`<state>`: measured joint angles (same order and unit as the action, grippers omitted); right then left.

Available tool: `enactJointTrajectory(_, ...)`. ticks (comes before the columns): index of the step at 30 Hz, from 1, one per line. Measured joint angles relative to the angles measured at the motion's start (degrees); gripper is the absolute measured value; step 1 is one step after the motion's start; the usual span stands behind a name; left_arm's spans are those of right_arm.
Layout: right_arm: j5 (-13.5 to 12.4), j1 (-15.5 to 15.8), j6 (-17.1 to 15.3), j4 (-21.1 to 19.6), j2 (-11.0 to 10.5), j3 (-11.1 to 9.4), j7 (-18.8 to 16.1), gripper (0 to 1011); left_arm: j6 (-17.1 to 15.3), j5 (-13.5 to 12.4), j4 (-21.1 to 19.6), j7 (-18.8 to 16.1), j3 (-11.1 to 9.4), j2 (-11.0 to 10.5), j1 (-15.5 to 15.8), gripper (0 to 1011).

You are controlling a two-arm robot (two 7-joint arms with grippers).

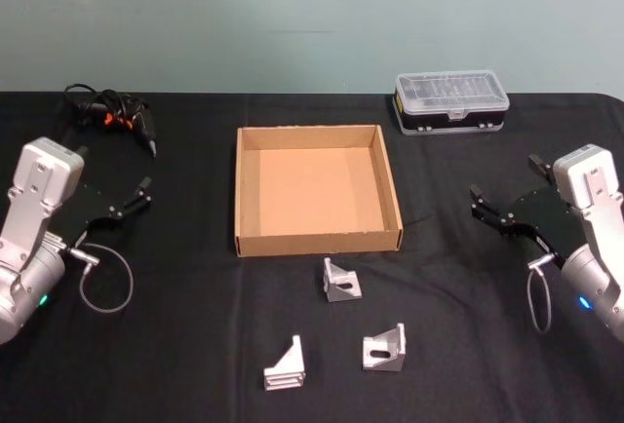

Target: Use one hand to pick up the angle iron from the table and place it into the box.

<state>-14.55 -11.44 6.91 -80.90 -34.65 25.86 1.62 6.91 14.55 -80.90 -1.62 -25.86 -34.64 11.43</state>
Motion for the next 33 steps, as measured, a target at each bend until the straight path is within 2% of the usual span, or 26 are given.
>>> enactJointTrajectory(33,0.00,0.00,0.00,0.00,0.00,0.00,0.00,1002,0.00,0.00,0.00,0.00,0.00,0.00,0.00,1011)
